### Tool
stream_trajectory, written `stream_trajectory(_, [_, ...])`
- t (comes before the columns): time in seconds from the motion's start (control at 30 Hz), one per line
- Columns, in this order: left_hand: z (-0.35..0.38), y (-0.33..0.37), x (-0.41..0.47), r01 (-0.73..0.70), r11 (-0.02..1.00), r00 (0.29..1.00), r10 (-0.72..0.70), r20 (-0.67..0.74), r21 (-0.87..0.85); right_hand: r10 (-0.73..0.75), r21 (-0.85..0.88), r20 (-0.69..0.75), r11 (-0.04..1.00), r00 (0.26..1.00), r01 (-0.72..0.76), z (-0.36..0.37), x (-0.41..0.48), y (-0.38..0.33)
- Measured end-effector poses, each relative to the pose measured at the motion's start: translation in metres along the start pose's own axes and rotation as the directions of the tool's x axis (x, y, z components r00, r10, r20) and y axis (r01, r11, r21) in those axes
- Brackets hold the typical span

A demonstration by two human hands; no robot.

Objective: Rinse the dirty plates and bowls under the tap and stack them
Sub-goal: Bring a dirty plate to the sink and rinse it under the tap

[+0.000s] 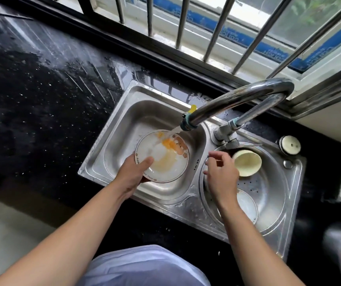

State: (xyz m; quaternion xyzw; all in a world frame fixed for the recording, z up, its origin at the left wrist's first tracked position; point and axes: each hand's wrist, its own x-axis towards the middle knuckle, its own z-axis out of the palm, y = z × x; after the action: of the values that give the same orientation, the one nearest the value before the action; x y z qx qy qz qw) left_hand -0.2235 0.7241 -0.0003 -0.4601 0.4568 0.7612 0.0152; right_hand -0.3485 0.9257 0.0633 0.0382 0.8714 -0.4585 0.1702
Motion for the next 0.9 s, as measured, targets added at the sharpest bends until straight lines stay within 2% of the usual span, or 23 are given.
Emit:
stream_trajectory(0.07, [-0.002, 0.0, 0.002, -0.013, 0.999, 1.0, 0.013, 0.013, 0.03, -0.211, -0.1, 0.065, 0.971, 0.975, 0.217, 0.014, -0.011, -0.012])
stream_trajectory(0.1, [-0.003, 0.001, 0.004, -0.017, 0.999, 1.0, 0.016, 0.02, 0.038, -0.272, -0.133, 0.102, 0.949, 0.957, 0.284, 0.021, -0.013, -0.019])
stream_trajectory(0.17, [-0.006, 0.001, 0.006, -0.021, 0.999, 1.0, 0.02, 0.014, 0.032, -0.299, -0.148, 0.192, 0.933, 0.935, 0.329, 0.034, -0.012, -0.033])
stream_trajectory(0.4, [-0.013, 0.004, 0.013, -0.048, 0.999, 0.999, 0.048, -0.007, 0.025, -0.136, -0.18, 0.428, 0.956, 0.893, 0.232, 0.082, -0.001, -0.067])
stream_trajectory(0.5, [-0.018, 0.006, 0.017, -0.052, 0.999, 0.999, 0.052, 0.01, 0.017, -0.086, -0.104, 0.511, 0.981, 0.855, 0.161, 0.098, -0.006, -0.067])
stream_trajectory(0.6, [-0.023, 0.008, 0.021, -0.059, 0.998, 0.997, 0.058, 0.047, 0.015, 0.033, 0.065, 0.589, 0.994, 0.807, -0.088, 0.099, -0.015, -0.06])
stream_trajectory(0.67, [-0.024, 0.007, 0.025, -0.07, 0.997, 0.996, 0.068, 0.06, 0.032, 0.124, 0.12, 0.594, 0.963, 0.795, -0.24, 0.093, -0.017, -0.054])
stream_trajectory(0.73, [-0.024, 0.007, 0.028, -0.081, 0.995, 0.995, 0.078, 0.057, 0.053, 0.187, 0.113, 0.52, 0.952, 0.833, -0.284, 0.087, -0.012, -0.05])
stream_trajectory(0.83, [-0.023, 0.006, 0.027, -0.053, 0.998, 0.996, 0.049, 0.072, 0.043, 0.182, -0.04, 0.376, 0.983, 0.909, -0.18, 0.089, 0.003, -0.056])
stream_trajectory(0.9, [-0.023, 0.007, 0.027, -0.032, 0.999, 0.995, 0.028, 0.092, 0.043, 0.109, -0.151, 0.355, 0.987, 0.928, -0.058, 0.099, 0.009, -0.068])
